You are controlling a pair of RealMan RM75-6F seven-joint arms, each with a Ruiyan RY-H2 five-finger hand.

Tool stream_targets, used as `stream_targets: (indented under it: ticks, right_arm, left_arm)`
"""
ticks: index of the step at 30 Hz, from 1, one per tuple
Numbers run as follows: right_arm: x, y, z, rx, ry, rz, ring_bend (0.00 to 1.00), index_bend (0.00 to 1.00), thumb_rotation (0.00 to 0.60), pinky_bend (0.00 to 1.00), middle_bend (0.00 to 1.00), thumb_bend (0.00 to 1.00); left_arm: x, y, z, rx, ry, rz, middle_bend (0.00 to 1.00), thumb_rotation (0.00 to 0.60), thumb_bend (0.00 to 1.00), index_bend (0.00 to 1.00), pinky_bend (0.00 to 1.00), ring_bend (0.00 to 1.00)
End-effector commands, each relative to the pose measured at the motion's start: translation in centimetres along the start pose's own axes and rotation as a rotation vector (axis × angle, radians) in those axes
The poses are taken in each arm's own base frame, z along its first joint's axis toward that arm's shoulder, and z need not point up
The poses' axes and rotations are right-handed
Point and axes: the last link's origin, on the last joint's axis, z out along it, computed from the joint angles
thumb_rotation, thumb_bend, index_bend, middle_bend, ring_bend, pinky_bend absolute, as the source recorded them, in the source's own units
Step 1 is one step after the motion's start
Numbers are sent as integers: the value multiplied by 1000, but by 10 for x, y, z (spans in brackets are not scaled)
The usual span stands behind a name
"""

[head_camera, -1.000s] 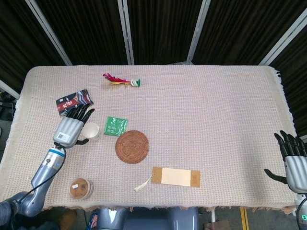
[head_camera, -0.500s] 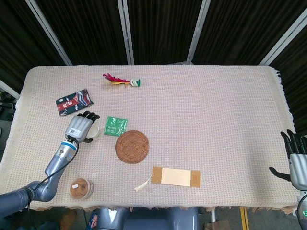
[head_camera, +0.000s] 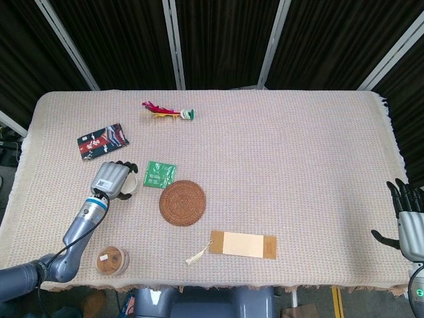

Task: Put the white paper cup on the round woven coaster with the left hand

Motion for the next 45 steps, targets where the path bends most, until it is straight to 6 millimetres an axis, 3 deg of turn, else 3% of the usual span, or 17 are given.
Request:
stream_targets:
  ticks: [1,5,9,17,23,35,37,40,43,45]
  right_arm:
    - [0,0,0,1,-3,7,0,0,600,0,0,0]
    - [1,0,0,0,-6,12,0,0,600,0,0,0]
    - [2,1,1,-2,-9,23,0,0,600,0,0,0]
    - [3,3,1,-5,-9,29,0,0,600,0,0,0]
    - [3,5,1,-8,-11,31,0,0,600,0,0,0]
    - [3,10,5,-28,-14,31,0,0,600,0,0,0]
    - [3,11,5,-30,-15,33,0,0,600,0,0,0]
    - [3,12,6,-33,-15,34,0,0,600,0,0,0]
    - [4,12,6,-33,-13,36,0,0,600,0,0,0]
    - [4,12,5,-32,-11,38,0,0,600,0,0,0]
  left_arm:
    - [10,2,-8,-6,15,-13,393,600,177,371,489,388]
    - [21,11,-17,-37,36,-28,393,600,183,370,491,388]
    - [34,23,-27,-75,59,-49,393,600,251,370,499,388]
    - [47,51,-39,-151,101,-76,393,600,251,371,499,388]
    - [38,79,-36,-216,76,-101,393,600,247,371,499,389]
    - [19,120,-8,-247,61,-93,389,600,211,371,497,387]
    - [17,126,-4,-252,55,-97,359,600,146,361,482,357]
    - [15,131,-3,-259,49,-93,181,600,14,243,380,185]
    - [15,134,-6,-265,43,-90,15,600,0,61,226,20]
    - [20,134,-9,-267,55,-98,0,600,0,11,165,0]
